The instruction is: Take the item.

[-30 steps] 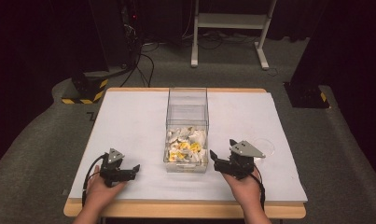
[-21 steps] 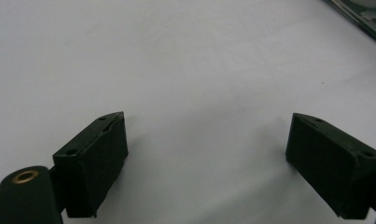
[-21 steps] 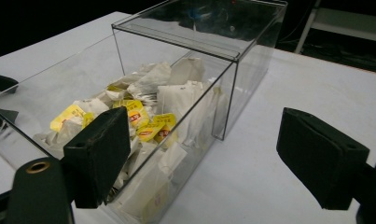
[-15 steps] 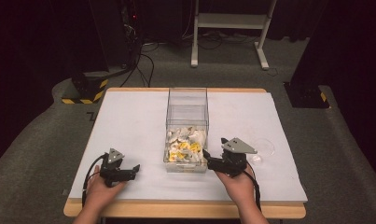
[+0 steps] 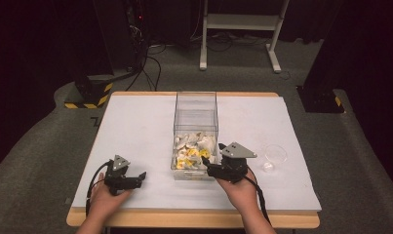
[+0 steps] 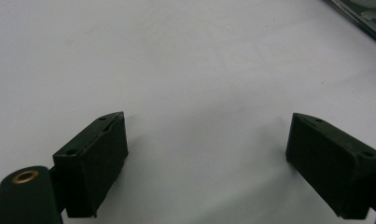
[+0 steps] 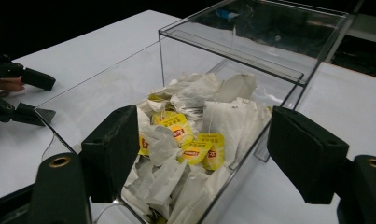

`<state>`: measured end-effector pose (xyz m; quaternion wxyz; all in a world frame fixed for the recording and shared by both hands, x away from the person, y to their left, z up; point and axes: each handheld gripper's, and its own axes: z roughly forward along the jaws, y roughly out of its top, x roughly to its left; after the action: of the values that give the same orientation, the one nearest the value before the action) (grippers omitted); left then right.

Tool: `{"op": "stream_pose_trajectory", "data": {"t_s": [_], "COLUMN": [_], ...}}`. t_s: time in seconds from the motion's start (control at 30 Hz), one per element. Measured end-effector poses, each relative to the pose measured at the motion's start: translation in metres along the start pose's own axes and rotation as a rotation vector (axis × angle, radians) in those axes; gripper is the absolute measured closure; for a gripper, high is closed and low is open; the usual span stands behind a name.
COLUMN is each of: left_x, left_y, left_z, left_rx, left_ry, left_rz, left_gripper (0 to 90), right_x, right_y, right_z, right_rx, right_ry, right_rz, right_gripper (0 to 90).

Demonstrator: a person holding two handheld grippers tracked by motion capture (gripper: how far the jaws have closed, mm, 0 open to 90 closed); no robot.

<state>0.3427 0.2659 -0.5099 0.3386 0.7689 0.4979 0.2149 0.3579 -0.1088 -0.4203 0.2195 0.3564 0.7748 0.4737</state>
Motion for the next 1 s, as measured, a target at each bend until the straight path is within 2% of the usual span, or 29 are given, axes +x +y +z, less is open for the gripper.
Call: {"op": "stream_pose_trajectory", "data": {"t_s": [0.23, 0.27, 0.37, 0.43, 0.47, 0.57, 0.67, 0.7, 0.83, 1.0], "left_x": [0.0, 0.0, 0.0, 0.0, 0.0, 0.0, 0.0, 0.0, 0.0, 0.0], "left_y": [0.0, 0.0, 0.0, 0.0, 0.0, 0.0, 0.0, 0.0, 0.0, 0.0], "left_z": [0.0, 0.0, 0.0, 0.0, 0.0, 0.0, 0.0, 0.0, 0.0, 0.0], "left_rx": [0.0, 0.0, 0.0, 0.0, -0.001, 0.0, 0.0, -0.001, -0.001, -0.001], "left_ry": [0.0, 0.0, 0.0, 0.0, 0.0, 0.0, 0.0, 0.0, 0.0, 0.0], "left_rz": [0.001, 0.0, 0.002, 0.0, 0.0, 0.0, 0.002, 0.0, 0.0, 0.0], "left_gripper": [12.9, 12.9, 12.9, 12.9, 12.9, 12.9, 12.9, 12.9, 12.9, 12.9], "right_x": [0.006, 0.007, 0.008, 0.009, 0.009, 0.01, 0.01, 0.011, 0.013, 0.014], "right_y": [0.003, 0.005, 0.006, 0.008, 0.009, 0.009, 0.01, 0.009, 0.007, 0.005], "right_z": [0.01, 0.013, 0.016, 0.021, 0.024, 0.028, 0.034, 0.037, 0.04, 0.043], "right_rx": [0.019, 0.022, 0.027, 0.041, 0.049, 0.062, 0.088, 0.116, 0.162, 0.194], "right_ry": [0.017, 0.025, 0.03, 0.027, 0.04, 0.046, 0.068, 0.072, 0.071, 0.084], "right_rz": [-0.026, -0.035, -0.04, -0.048, -0.051, -0.058, -0.063, -0.069, -0.075, -0.077], "right_gripper": [32.3, 35.2, 35.9, 37.3, 41.0, 42.1, 47.5, 48.8, 53.6, 61.4]}}
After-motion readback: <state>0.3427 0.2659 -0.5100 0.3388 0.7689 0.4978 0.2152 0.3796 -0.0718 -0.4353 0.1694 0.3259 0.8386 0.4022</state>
